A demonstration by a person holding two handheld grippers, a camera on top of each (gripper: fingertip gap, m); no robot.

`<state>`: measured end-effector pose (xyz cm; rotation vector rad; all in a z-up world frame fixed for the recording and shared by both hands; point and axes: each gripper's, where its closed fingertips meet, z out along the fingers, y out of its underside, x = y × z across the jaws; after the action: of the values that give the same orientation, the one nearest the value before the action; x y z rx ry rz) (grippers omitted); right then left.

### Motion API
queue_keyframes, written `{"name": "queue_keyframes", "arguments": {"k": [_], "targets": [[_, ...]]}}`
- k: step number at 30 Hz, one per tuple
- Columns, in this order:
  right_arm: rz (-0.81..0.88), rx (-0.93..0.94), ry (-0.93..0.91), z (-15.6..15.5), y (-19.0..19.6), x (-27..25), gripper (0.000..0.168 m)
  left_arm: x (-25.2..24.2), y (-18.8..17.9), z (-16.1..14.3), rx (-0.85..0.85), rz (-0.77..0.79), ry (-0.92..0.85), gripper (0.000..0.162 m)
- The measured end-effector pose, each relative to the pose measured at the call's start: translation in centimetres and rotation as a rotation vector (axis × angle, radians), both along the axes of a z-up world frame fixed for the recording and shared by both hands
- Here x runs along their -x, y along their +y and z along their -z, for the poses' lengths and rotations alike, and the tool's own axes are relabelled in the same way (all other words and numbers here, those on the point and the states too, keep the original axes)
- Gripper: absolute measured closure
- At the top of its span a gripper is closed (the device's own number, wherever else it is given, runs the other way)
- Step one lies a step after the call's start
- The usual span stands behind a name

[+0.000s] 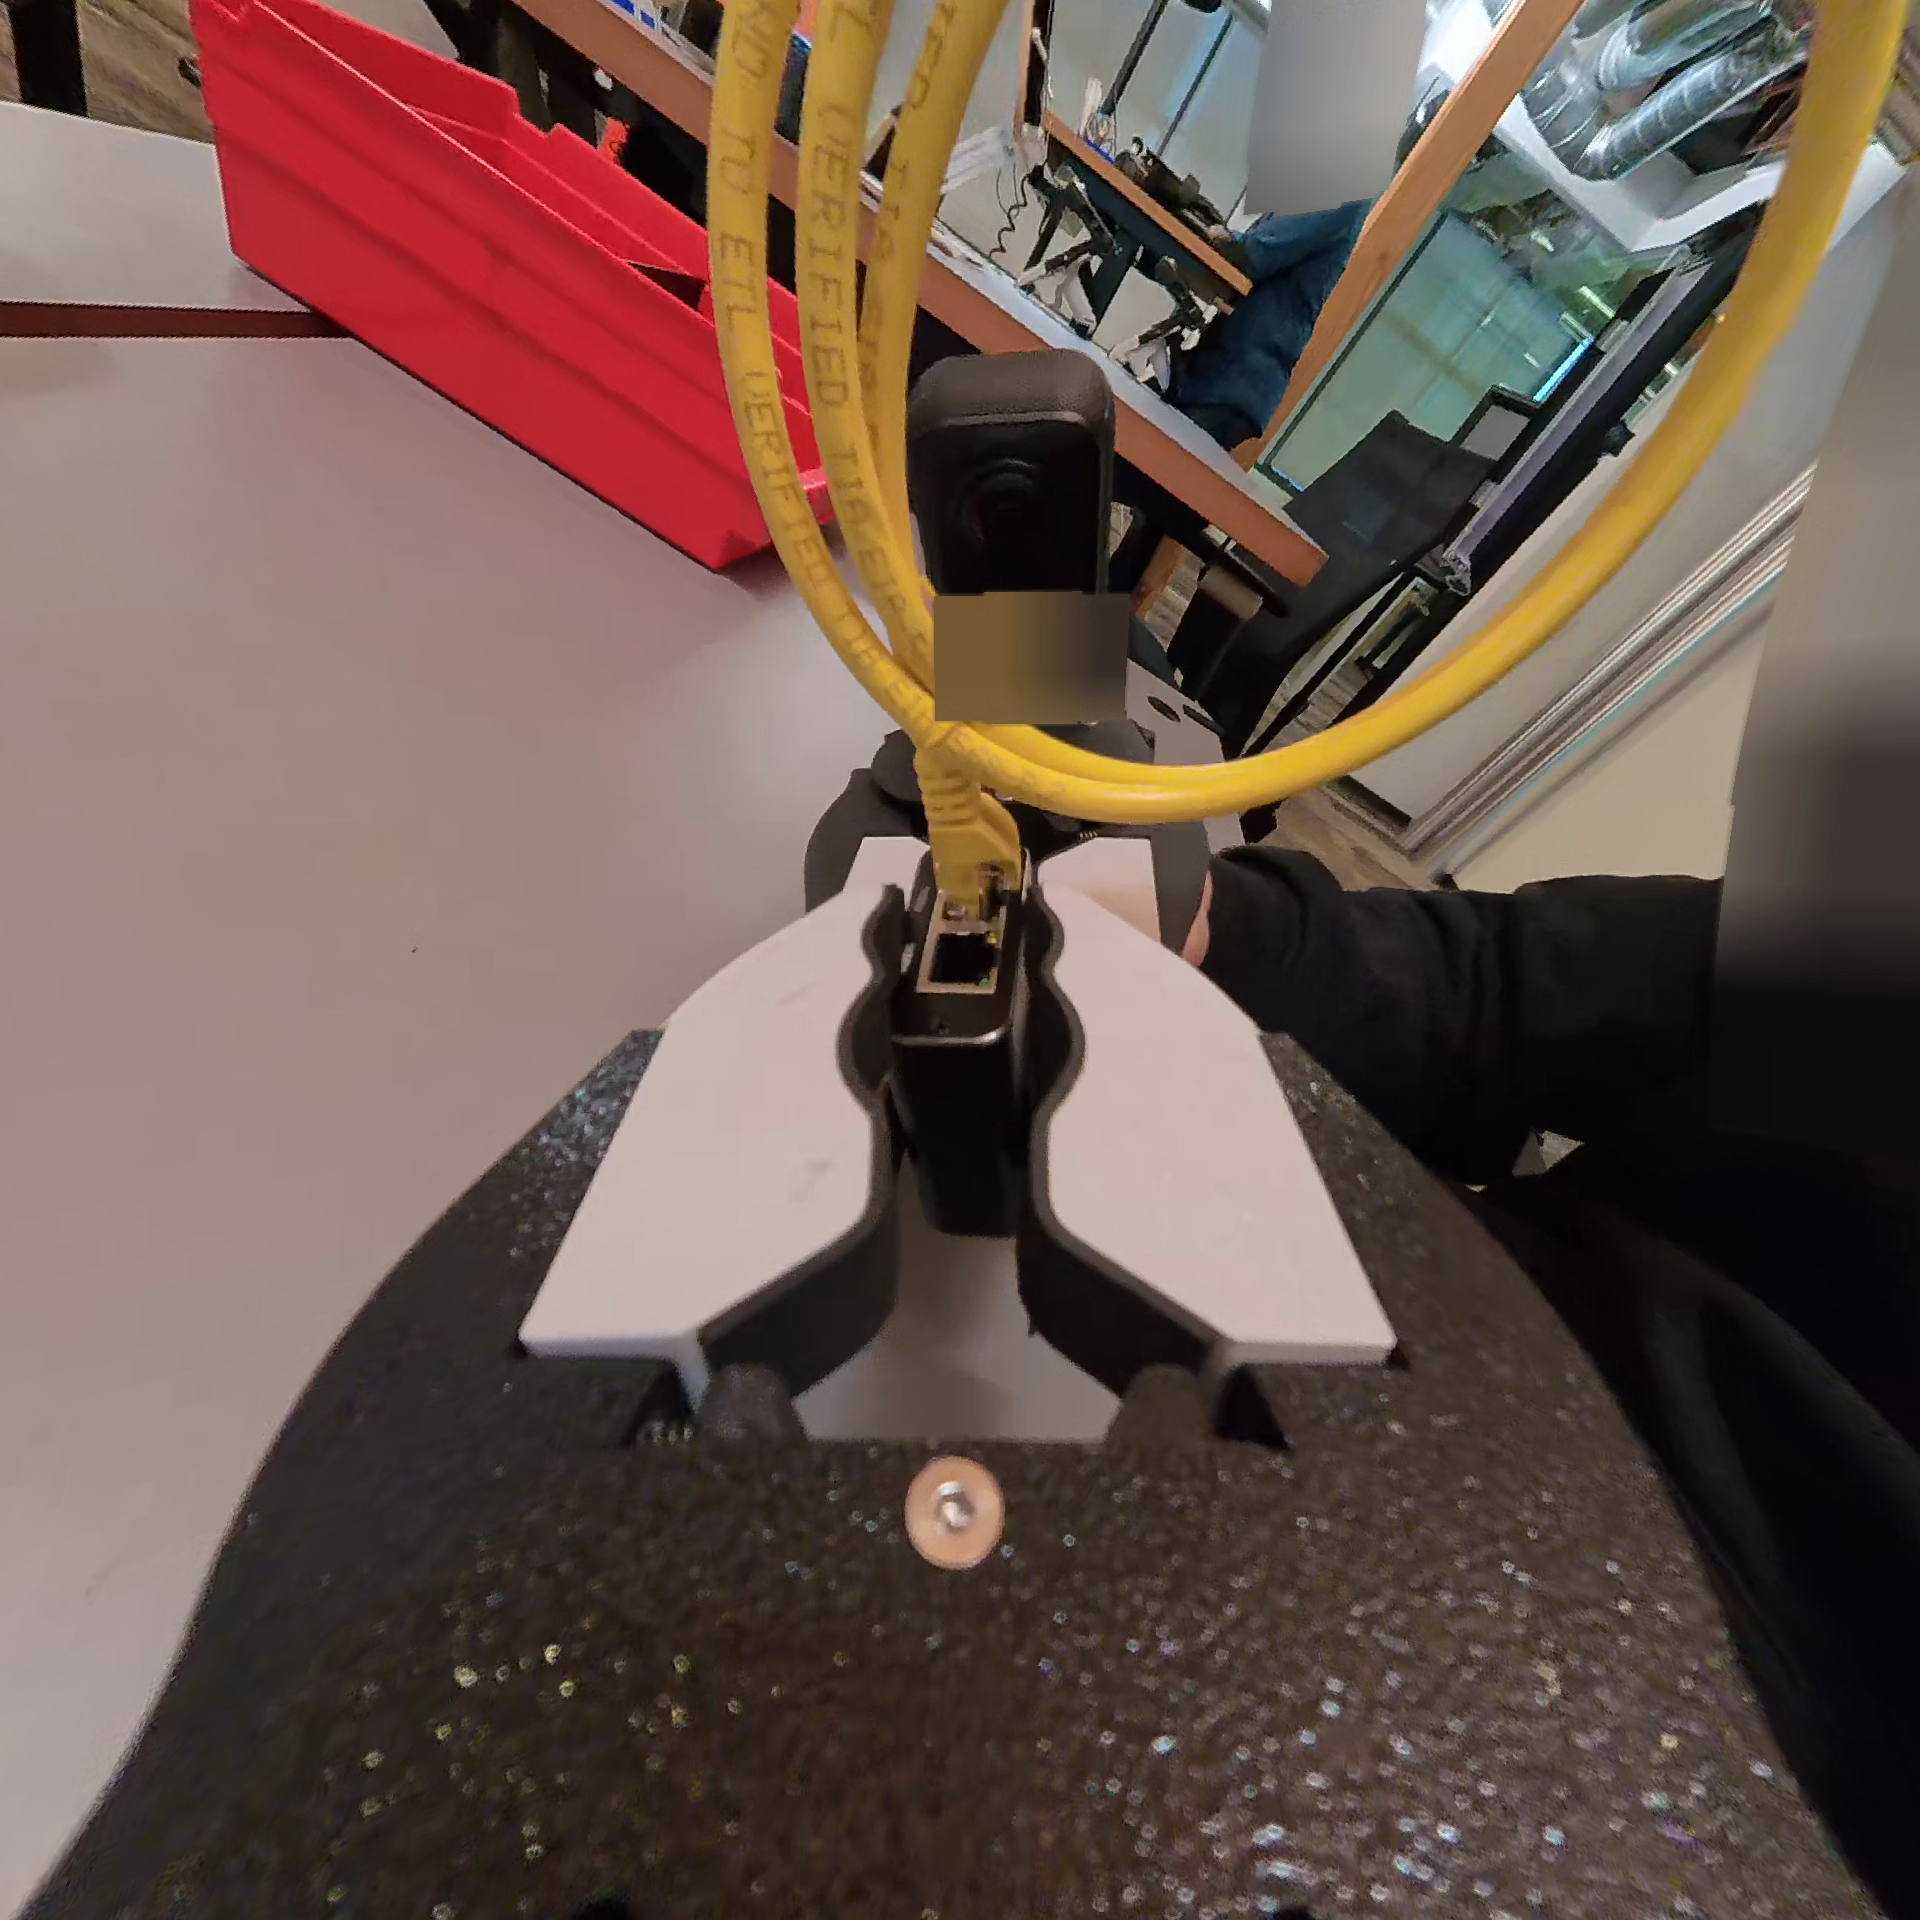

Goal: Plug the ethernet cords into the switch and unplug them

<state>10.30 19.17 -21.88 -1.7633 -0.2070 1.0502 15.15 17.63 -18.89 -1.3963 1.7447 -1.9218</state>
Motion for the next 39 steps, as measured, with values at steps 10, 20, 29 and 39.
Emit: {"name": "queue_keyframes", "arguments": {"k": [10, 20, 29, 39], "targets": [[0.01, 0.011, -0.075, 0.6, 0.2, 0.4, 0.141, 0.0, -0.7, 0.3, -0.025, 0.03, -0.019, 0.139], [0.053, 0.023, -0.121, 0.9, 0.5, 0.2, 0.141, -0.1, -0.6, 0.4, -0.047, 0.028, -0.072, 0.14], [0.094, 0.03, -0.177, 1.3, 0.8, 0.0, 0.141, 0.1, -0.7, 0.1, -0.039, 0.053, -0.148, 0.145], [0.082, 0.034, -0.197, 1.5, 0.8, 0.0, 0.141, 0.3, -0.7, 0.1, 0.04, 0.084, -0.181, 0.148]]}}
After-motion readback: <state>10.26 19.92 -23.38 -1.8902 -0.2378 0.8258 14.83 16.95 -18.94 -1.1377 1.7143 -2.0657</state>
